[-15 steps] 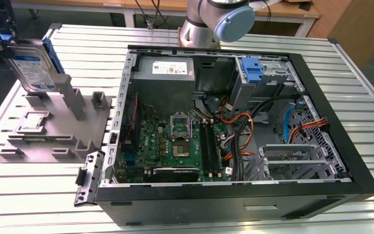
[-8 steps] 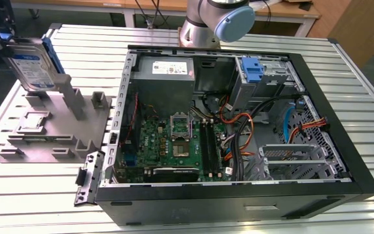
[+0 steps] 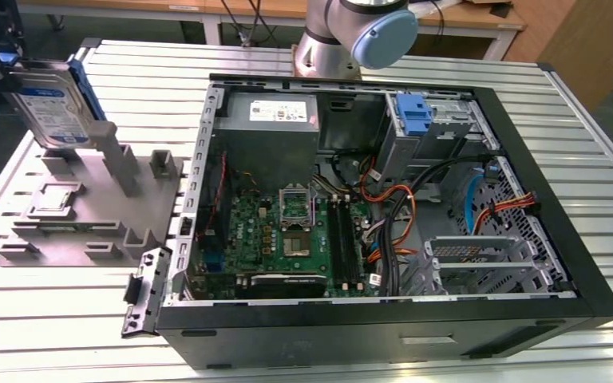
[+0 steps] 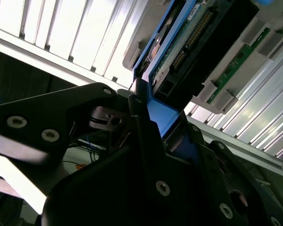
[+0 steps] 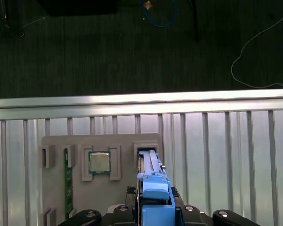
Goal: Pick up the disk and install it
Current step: 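Pick up the disk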
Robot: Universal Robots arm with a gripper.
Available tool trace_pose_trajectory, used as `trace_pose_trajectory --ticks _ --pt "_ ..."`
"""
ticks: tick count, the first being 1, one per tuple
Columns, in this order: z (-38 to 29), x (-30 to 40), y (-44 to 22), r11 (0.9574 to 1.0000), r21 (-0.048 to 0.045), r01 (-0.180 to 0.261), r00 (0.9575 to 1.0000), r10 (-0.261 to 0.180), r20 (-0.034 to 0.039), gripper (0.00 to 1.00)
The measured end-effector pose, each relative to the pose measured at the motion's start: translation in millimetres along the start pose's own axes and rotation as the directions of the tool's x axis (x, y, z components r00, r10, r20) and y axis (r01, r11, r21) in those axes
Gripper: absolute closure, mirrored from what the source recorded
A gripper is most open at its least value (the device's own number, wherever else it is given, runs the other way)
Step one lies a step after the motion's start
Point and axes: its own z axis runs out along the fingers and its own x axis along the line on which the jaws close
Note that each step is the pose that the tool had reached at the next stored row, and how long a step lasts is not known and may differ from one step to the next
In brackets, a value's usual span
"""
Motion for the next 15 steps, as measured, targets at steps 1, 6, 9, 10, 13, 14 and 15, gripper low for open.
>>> trace_pose_trajectory --ticks 1,6,9,10,13,14,15 --pt "-0.3 0.0 0.0 1.0000 0.0001 0.000 1.0000 0.000 0.0001 0.64" --pt "-1.6 0.0 0.0 1.0000 0.0001 0.000 1.0000 0.000 0.0000 0.64" --pt "-2.2 0.0 0.0 1.0000 0.0000 0.000 1.0000 0.000 0.0000 0.64" --pt "-2.4 0.0 0.0 1.0000 0.0000 0.000 1.0000 0.000 0.0001 0.64" --pt "-3.0 0.0 0.0 1.0000 0.0001 0.000 1.0000 0.000 0.0001 0.64" --pt "-3.3 -0.1 0.0 1.0000 0.0000 0.000 1.0000 0.000 0.0001 0.64" --pt "-3.6 -0.1 0.0 1.0000 0.0000 0.000 1.0000 0.000 0.0000 0.64"
